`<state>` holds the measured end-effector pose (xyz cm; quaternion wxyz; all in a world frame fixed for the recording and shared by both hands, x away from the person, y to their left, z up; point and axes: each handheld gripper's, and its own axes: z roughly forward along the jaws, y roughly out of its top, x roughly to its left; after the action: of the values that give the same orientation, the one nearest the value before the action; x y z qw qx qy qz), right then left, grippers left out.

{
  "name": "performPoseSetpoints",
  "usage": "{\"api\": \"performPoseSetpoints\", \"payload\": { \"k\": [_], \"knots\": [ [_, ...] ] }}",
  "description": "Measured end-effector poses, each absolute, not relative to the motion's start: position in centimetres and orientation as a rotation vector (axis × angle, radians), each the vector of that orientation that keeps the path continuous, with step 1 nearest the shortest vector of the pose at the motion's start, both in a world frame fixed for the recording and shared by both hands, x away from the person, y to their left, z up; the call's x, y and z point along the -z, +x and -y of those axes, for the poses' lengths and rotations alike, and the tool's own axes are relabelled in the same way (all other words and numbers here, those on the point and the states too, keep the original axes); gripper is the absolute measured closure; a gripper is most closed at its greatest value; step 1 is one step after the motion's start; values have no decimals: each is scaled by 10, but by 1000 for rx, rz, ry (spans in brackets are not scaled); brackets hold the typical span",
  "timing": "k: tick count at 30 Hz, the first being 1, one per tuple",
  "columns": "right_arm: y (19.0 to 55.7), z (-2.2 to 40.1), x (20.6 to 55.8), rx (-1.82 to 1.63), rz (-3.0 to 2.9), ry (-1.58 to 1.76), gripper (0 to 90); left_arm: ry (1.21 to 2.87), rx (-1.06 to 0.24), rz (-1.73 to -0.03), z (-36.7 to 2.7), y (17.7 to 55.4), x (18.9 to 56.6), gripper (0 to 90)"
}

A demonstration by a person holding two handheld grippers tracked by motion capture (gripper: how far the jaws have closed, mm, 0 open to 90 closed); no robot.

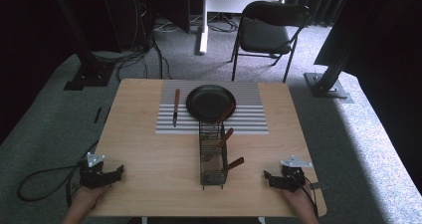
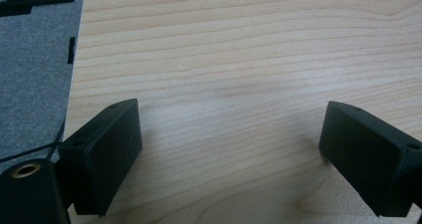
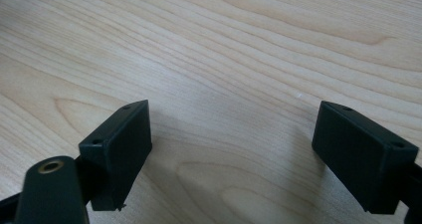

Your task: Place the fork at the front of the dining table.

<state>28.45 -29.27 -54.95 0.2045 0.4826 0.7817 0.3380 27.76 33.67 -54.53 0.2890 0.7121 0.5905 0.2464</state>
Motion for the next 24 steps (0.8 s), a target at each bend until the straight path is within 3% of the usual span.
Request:
{"api": "performPoseSetpoints", "payload": {
  "k": [15,24],
  "knots": [
    [287,282,541,-984,-2261,1380,202,1901,-658,-1576,-337,277,545,95],
    [295,273,510,-1095,-2223,1337,231,1899,-660,-1575,-337,278,546,95]
  ]
}}
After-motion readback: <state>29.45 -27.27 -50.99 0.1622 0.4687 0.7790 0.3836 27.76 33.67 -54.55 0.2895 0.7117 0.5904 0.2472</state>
